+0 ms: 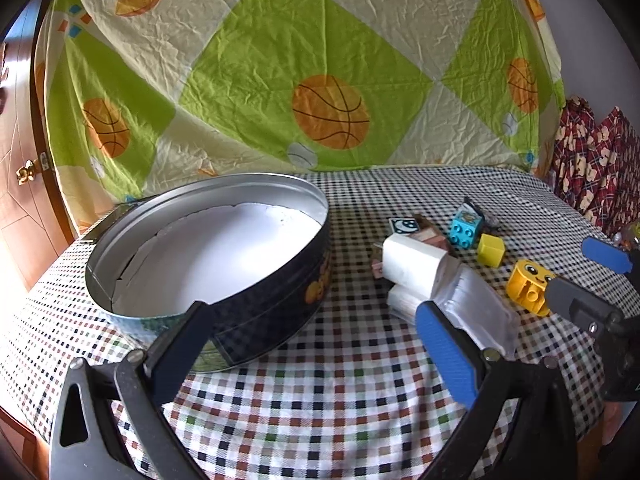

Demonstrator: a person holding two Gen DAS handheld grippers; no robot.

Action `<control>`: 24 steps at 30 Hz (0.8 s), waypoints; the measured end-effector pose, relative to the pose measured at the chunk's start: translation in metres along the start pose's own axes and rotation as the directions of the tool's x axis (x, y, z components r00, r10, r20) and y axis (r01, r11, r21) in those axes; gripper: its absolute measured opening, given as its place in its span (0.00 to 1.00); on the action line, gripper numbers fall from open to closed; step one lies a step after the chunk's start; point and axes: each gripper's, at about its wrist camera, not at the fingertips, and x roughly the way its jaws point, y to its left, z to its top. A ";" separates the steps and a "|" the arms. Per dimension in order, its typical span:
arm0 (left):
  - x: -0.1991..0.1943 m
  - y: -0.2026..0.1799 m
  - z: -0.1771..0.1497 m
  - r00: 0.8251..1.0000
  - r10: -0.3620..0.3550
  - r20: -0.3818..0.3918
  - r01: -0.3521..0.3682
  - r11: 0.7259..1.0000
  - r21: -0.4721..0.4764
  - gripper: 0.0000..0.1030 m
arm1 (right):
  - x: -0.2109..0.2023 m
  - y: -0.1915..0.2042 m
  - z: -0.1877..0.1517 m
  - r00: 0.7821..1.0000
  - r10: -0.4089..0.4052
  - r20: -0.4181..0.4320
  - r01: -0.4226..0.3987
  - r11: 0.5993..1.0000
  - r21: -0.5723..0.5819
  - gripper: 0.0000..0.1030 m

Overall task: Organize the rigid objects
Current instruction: 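Close the right gripper on the clear plastic box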

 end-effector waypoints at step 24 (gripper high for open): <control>0.009 0.016 0.000 0.999 0.026 -0.019 -0.027 0.999 -0.034 1.00 | 0.067 0.031 -0.002 0.967 0.107 -0.232 -0.133 0.986 -0.100 0.80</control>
